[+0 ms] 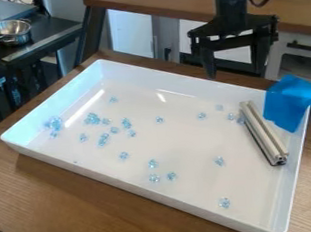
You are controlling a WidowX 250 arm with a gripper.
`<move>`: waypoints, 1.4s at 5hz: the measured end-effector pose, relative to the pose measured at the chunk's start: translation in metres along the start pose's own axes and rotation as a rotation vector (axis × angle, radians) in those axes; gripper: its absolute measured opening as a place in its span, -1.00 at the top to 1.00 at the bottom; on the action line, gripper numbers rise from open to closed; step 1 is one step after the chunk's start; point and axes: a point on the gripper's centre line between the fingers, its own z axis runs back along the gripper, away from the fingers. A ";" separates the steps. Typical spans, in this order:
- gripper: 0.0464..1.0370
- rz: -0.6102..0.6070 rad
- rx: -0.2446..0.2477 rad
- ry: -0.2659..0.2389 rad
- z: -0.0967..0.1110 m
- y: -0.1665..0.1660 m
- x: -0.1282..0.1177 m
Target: Sweep into pile
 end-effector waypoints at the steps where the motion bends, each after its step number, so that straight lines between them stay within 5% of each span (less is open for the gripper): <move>1: -0.93 0.006 0.028 0.035 -0.016 0.003 -0.004; 4: -0.93 0.083 0.112 0.027 -0.071 -0.007 0.003; 7: -0.92 0.125 0.151 0.045 -0.103 -0.026 -0.001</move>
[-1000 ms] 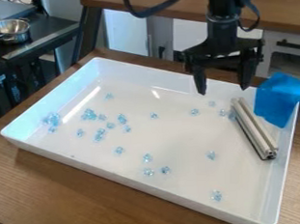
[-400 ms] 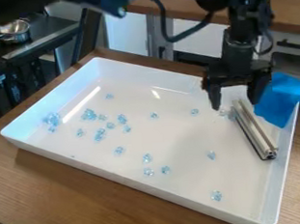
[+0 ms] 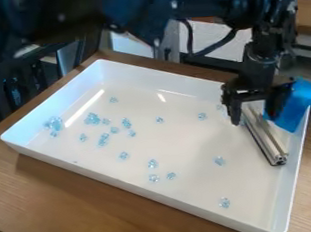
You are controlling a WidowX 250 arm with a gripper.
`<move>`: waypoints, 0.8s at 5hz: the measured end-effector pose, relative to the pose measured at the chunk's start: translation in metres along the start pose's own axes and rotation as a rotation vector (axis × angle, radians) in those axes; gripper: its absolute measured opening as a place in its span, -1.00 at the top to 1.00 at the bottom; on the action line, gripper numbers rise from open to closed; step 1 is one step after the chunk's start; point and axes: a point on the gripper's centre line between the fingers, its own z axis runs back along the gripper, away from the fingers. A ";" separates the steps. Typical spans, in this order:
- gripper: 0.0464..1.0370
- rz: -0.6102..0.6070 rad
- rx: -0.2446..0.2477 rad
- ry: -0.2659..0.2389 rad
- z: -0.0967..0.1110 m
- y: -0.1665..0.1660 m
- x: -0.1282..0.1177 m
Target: Sweep into pile
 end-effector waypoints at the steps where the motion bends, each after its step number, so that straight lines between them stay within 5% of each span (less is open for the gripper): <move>1: -0.84 0.005 -0.016 0.008 0.006 -0.004 0.001; 3: 0.34 0.013 0.002 0.018 -0.003 -0.003 -0.001; 4: 0.42 0.008 0.012 0.014 -0.005 -0.001 -0.001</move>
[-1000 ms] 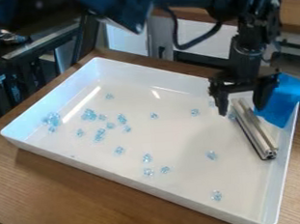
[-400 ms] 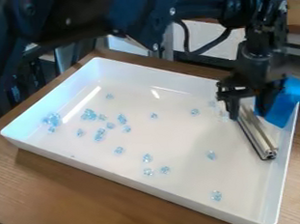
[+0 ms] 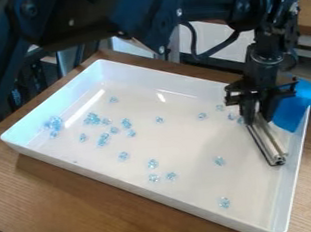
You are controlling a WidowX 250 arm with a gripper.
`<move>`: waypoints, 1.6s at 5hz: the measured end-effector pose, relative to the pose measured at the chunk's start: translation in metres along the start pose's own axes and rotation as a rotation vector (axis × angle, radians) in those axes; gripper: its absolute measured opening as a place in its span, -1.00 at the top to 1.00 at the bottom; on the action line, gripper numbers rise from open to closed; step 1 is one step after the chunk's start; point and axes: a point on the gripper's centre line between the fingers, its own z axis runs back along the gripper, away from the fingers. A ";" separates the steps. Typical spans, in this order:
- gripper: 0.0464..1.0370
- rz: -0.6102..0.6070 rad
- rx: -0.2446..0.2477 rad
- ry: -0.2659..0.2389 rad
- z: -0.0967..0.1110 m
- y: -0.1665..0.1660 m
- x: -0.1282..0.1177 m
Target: Sweep into pile
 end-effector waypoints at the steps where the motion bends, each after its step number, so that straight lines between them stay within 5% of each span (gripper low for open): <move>1: 0.42 -0.001 0.007 -0.001 -0.003 0.003 -0.001; 4: 0.42 0.002 -0.011 0.059 -0.005 0.045 0.028; 8: 0.42 0.098 -0.038 0.027 0.001 0.165 0.053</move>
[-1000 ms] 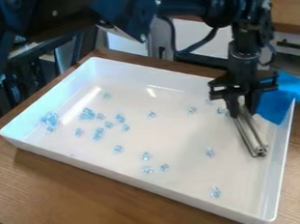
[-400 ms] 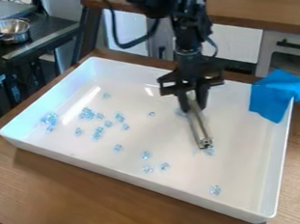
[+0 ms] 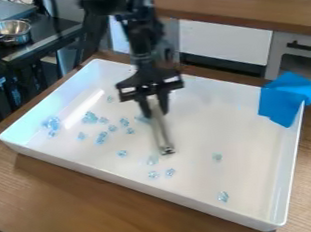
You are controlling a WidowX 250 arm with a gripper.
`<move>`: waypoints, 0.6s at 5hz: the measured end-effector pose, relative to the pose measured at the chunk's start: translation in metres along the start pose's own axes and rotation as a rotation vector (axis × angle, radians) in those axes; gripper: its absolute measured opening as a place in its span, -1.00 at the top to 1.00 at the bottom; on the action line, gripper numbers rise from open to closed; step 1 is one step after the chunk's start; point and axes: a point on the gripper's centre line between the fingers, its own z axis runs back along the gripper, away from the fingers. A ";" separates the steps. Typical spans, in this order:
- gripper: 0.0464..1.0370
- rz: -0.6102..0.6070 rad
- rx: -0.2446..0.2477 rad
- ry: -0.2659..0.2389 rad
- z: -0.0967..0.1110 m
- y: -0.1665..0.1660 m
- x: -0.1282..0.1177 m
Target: Sweep into pile
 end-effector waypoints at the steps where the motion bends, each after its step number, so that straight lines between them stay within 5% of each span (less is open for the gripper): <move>1: 0.42 0.042 0.008 -0.026 0.004 0.034 0.005; 3: 0.42 0.054 -0.035 -0.122 0.038 0.070 0.004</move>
